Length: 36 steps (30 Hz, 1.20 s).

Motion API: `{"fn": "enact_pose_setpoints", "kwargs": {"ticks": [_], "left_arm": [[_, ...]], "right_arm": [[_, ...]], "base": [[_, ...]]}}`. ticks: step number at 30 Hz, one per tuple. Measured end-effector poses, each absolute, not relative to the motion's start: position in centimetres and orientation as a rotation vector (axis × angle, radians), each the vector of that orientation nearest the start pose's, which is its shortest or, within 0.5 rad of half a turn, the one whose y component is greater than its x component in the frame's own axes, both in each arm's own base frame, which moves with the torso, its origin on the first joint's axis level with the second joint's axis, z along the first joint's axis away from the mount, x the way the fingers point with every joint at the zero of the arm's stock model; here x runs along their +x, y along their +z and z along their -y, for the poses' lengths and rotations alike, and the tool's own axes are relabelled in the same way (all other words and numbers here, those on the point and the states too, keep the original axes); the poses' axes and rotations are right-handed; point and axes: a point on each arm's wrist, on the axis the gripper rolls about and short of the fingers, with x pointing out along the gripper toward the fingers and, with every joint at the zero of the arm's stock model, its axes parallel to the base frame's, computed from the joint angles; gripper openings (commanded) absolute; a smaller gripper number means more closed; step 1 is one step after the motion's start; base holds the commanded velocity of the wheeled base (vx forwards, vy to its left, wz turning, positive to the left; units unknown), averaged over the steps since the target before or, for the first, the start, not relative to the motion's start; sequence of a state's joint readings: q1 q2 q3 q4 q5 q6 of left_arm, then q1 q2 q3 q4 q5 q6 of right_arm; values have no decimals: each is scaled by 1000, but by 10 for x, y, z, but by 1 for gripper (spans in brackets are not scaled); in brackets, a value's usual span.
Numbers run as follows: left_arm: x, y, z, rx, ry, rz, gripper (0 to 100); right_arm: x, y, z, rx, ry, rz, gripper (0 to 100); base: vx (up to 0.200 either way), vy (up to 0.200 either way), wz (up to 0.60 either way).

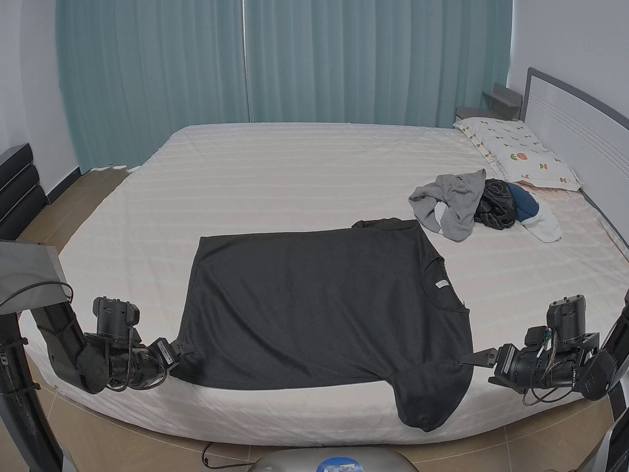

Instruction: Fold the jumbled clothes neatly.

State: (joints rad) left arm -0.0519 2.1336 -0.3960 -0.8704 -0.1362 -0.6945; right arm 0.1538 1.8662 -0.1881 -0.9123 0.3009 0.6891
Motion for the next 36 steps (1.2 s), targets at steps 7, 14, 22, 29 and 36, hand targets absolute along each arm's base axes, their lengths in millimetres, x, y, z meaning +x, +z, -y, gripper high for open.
{"fn": "enact_pose_setpoints", "kwargs": {"ticks": [7, 14, 22, 29, 36], "left_arm": [[269, -19, 19, -663, 137, -929, 0], [265, -22, 13, -661, 161, -946, 0], [254, -22, 8, -626, 163, -968, 0], [253, -21, 7, -631, 158, -968, 0], [254, -17, 7, -645, 153, -952, 0]], "right_arm": [[214, 35, -40, 700, 150, -891, 100], [214, 34, -40, 700, 149, -892, 100], [214, 34, -40, 700, 148, -894, 100], [213, 33, -40, 700, 145, -897, 100], [214, 26, -39, 697, 127, -926, 100]], "base": [[0, 0, 0], [0, 0, 0], [0, 0, 0], [0, 0, 0], [0, 0, 0]]}}
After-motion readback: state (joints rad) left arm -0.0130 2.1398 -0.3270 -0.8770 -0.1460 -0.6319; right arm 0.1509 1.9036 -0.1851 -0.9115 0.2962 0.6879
